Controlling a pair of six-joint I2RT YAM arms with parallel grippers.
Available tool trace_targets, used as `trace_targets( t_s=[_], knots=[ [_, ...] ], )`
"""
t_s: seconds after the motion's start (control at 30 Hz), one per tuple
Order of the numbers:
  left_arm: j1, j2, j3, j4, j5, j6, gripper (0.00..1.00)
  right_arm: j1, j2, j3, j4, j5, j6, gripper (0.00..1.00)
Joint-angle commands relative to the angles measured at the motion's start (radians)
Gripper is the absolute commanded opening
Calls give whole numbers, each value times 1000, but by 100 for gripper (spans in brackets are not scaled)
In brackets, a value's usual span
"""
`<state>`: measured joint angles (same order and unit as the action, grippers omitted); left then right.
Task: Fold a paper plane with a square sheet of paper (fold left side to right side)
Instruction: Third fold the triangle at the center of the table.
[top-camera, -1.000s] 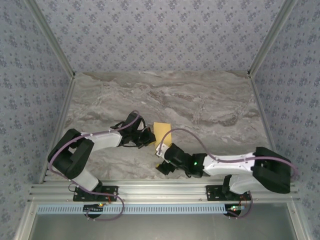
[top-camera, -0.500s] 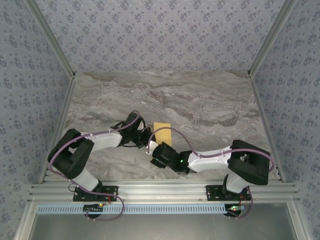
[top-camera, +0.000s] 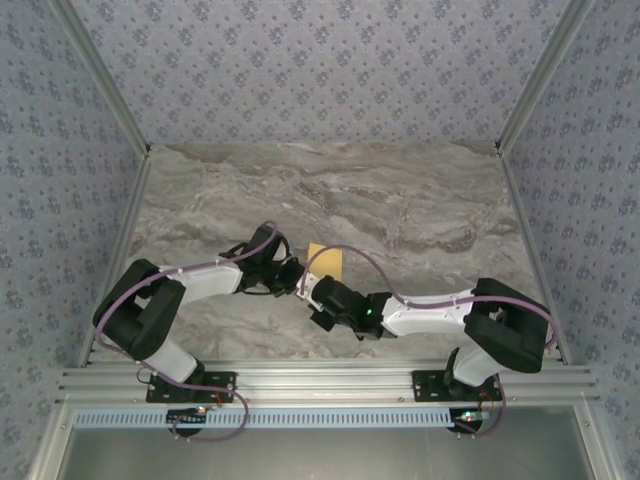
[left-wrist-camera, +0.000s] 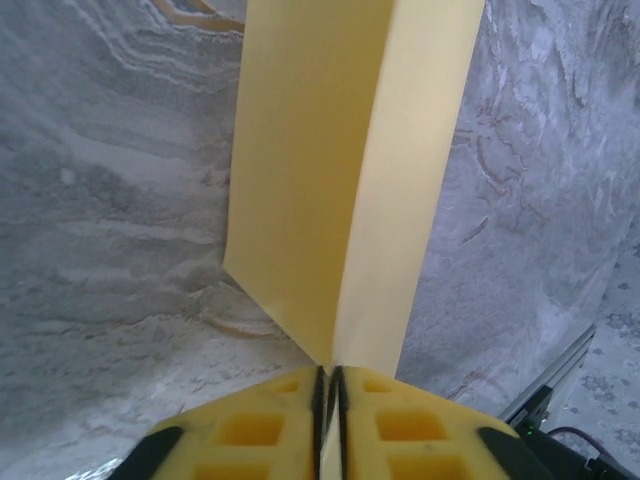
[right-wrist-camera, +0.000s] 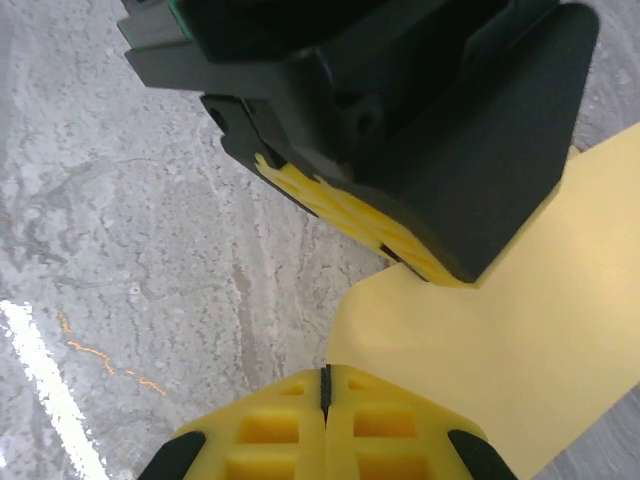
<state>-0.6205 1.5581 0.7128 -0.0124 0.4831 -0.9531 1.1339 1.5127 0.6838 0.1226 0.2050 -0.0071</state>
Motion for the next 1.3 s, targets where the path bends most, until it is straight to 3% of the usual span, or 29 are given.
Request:
trace_targets(
  t_s=[0.0, 0.07, 0.17, 0.43, 0.87, 1.27],
  knots=[
    [28, -53, 50, -86, 3, 71, 24, -31, -21, -10, -32, -141, 32, 0],
    [43, -70, 68, -128, -7, 105, 32, -50, -21, -10, -34, -182, 46, 0],
    [63, -86, 108, -177, -13, 148, 33, -75, -21, -14, -29, -224, 64, 0],
    [61, 84, 270, -179, 73, 233, 16, -137, -22, -31, 1, -312, 118, 0],
    [0, 412, 508, -231, 117, 308, 9, -206, -20, -46, 30, -435, 181, 0],
    [-9, 473, 501, -276, 74, 341, 6, -327, -16, -46, 9, -521, 255, 0]
  ],
)
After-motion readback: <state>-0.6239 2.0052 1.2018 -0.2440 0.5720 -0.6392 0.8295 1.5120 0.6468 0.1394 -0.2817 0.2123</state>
